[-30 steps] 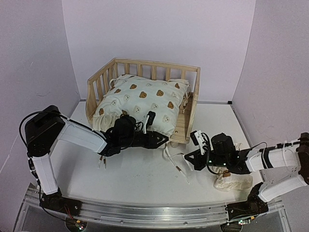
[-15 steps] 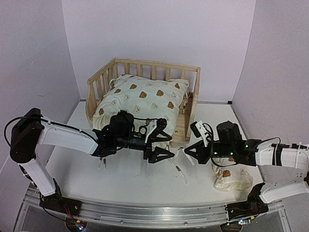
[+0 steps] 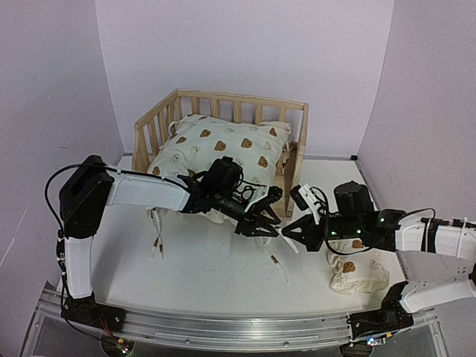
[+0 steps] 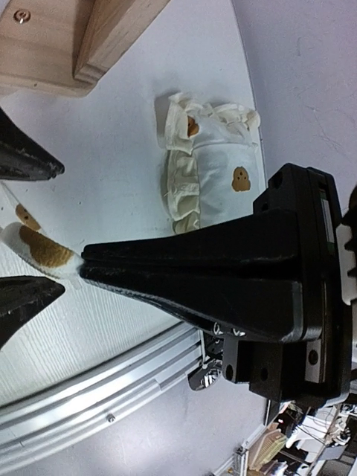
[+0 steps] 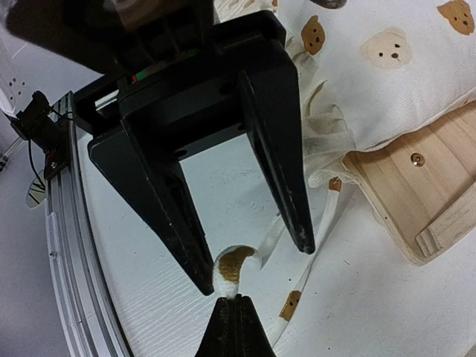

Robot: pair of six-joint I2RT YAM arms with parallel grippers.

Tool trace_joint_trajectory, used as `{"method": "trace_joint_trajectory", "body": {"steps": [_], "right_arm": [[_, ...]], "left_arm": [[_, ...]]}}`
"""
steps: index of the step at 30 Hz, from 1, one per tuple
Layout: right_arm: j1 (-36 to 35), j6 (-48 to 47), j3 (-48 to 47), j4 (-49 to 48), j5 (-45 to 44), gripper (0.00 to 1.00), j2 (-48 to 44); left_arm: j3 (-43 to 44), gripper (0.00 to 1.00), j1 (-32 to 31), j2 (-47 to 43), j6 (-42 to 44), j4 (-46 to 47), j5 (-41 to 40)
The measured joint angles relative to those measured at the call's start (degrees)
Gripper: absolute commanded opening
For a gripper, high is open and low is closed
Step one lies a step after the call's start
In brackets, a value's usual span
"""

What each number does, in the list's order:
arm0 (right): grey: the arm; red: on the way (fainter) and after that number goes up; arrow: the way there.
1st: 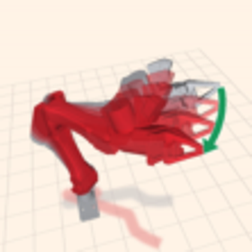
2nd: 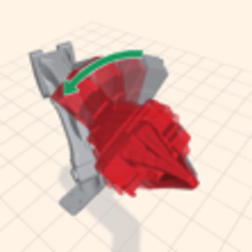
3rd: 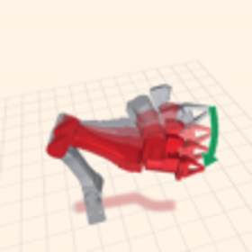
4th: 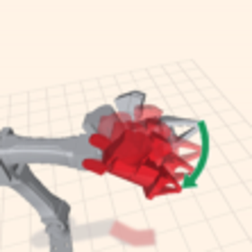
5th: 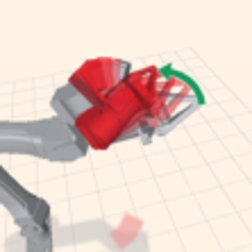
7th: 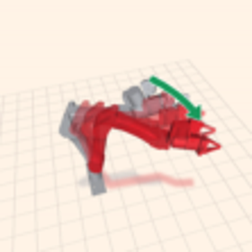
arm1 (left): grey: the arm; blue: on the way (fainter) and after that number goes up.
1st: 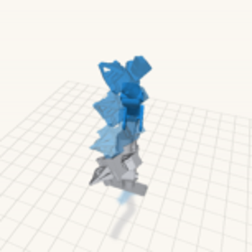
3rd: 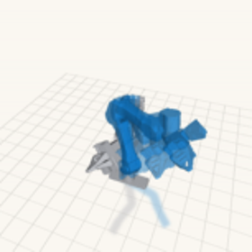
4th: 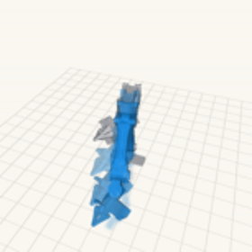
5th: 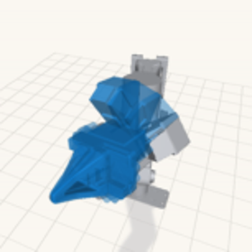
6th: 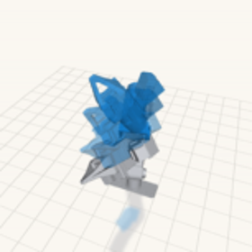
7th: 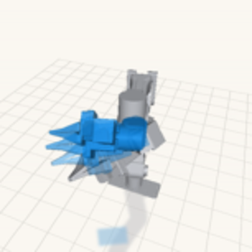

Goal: Set up the pet bed

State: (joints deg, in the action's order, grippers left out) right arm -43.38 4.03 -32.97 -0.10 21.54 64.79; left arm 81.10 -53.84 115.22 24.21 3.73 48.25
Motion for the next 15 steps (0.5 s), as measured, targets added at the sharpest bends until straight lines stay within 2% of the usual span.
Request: {"method": "trace_joint_trajectory", "body": {"steps": [6, 8, 10, 11, 13, 15], "right_arm": [[0.0, -0.42, -0.02, 0.13, 0.11, 0.0, 0.0], [0.02, -0.42, -0.07, 0.15, 0.07, 0.03, 0.09], [0.39, 0.02, -0.35, 0.28, -1.31, 0.42, 0.22], [0.96, 0.9, -0.44, 0.26, -2.58, 0.57, 0.15], [4.83, 2.89, -0.44, 0.46, -4.44, 0.71, -0.61], [13.18, 5.53, -0.33, 0.24, -4.52, 0.73, -2.21]], "left_arm": [[0.98, 0.05, -0.22, 0.46, 0.5, -2.82, 2.23], [1.01, 0.0, -0.22, 0.48, 0.39, -3.28, 2.62], [1.03, 0.0, -0.22, 0.46, -0.35, -3.32, 2.05], [1.09, 0.0, -0.22, 0.48, -1.18, -3.26, 0.79], [1.68, 0.0, -0.15, 0.46, -4.28, -2.99, -2.86], [2.67, 0.0, 0.44, 0.46, -8.68, -2.01, -7.54]]}}
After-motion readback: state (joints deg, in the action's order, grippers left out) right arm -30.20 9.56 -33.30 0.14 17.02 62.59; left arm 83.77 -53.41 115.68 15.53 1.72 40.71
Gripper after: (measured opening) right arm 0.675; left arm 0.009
